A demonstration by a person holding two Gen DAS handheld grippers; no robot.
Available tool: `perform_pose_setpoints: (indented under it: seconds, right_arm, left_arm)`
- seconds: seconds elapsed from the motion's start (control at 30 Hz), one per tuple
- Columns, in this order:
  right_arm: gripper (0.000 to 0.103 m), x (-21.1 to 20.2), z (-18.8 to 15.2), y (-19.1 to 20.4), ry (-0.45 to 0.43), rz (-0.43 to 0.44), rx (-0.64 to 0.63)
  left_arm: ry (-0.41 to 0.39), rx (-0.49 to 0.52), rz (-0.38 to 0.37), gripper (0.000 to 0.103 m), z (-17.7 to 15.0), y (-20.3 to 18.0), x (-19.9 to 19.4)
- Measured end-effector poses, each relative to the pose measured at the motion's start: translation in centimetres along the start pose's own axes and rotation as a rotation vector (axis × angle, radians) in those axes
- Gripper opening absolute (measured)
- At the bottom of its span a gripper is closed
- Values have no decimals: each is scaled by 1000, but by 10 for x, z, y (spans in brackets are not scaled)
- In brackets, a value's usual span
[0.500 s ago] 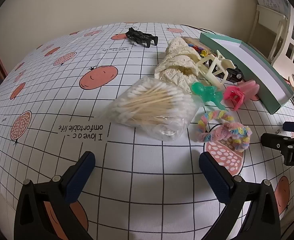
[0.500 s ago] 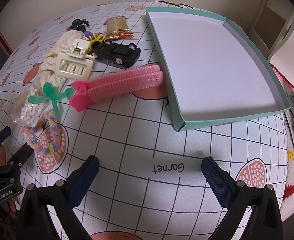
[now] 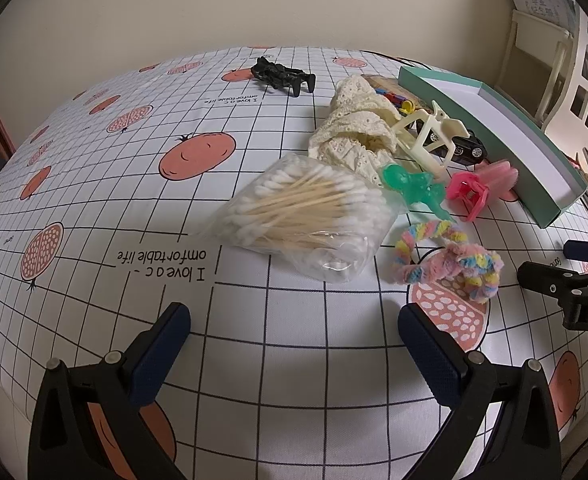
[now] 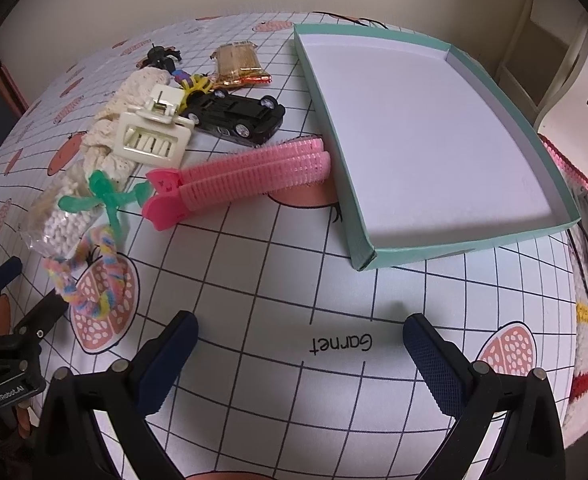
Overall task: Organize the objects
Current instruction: 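Move left tool to the cotton swab bag while right tool reaches the rainbow pipe-cleaner toy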
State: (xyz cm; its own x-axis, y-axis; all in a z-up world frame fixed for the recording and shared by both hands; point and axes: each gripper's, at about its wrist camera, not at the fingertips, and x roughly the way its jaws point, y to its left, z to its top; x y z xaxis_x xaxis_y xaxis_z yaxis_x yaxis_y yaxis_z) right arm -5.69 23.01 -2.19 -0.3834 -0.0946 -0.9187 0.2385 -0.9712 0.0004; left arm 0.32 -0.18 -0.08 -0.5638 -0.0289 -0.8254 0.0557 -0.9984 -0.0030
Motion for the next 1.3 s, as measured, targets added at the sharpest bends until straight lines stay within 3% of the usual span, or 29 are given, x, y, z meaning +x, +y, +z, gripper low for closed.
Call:
perform_pose_setpoints:
  seconds: [0.47,0.57,0.77,0.93,1.17,1.3]
  right_arm:
    - [103,8,4,14,-1,-2,-1]
    - [103,-13,8,29,-3,21,4]
    - [103,-37,14,50,-109,67,-72]
    - [103,-45,11,78,-136,123,-164]
    - [103,-39,9,101,-93,149,-210]
    - [95,-34,10,106,-64,162,-192]
  left_arm:
    - [44,30,-29,103,3,-1,-1]
    - [27,30,-42,103,4,0,-9]
    - [-34,22,-48,103,19,8,-26]
    - [-41,0,-50,103,33,19,-25]
    - [5,24,-82,103,43,19,-13]
    - [31,33,-94,103,46,18,-3]
